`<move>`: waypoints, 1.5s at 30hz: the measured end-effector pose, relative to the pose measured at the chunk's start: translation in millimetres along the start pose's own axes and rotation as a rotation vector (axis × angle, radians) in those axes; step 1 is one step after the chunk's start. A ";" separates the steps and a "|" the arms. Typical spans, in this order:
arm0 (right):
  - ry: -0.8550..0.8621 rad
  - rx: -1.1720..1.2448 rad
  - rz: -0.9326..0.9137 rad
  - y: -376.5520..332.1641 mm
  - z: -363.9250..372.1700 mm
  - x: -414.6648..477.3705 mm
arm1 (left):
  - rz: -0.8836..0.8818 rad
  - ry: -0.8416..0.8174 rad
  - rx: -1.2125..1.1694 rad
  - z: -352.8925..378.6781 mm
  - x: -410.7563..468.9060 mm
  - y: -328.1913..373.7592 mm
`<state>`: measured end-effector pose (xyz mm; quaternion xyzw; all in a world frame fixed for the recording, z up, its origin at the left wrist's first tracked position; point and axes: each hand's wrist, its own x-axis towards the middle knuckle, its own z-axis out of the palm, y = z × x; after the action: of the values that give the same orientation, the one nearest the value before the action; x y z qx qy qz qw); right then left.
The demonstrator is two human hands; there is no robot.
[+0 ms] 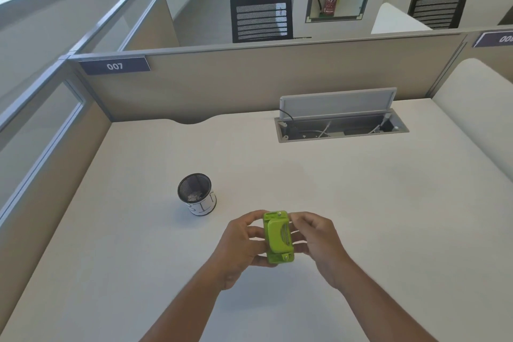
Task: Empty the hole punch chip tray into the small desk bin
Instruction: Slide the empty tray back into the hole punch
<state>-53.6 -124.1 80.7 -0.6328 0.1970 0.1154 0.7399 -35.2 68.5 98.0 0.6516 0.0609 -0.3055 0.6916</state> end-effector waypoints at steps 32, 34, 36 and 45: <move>0.277 -0.630 0.037 31.7 -3.4 10.6 | -0.030 0.078 0.158 16.1 48.6 -52.6; 0.335 -0.643 0.056 31.5 -10.5 19.7 | 0.005 0.138 0.419 8.4 59.6 -55.2; 0.396 -0.665 0.063 29.7 -22.1 30.5 | 0.097 0.209 0.733 0.2 68.1 -56.2; 0.520 -0.738 0.103 23.4 -58.0 67.6 | 0.135 0.201 1.462 -29.5 90.3 -66.4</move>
<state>-11.3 -182.3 23.2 -0.8515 0.3533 0.0519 0.3839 13.5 67.6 -7.1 0.9731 -0.1353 -0.1635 0.0894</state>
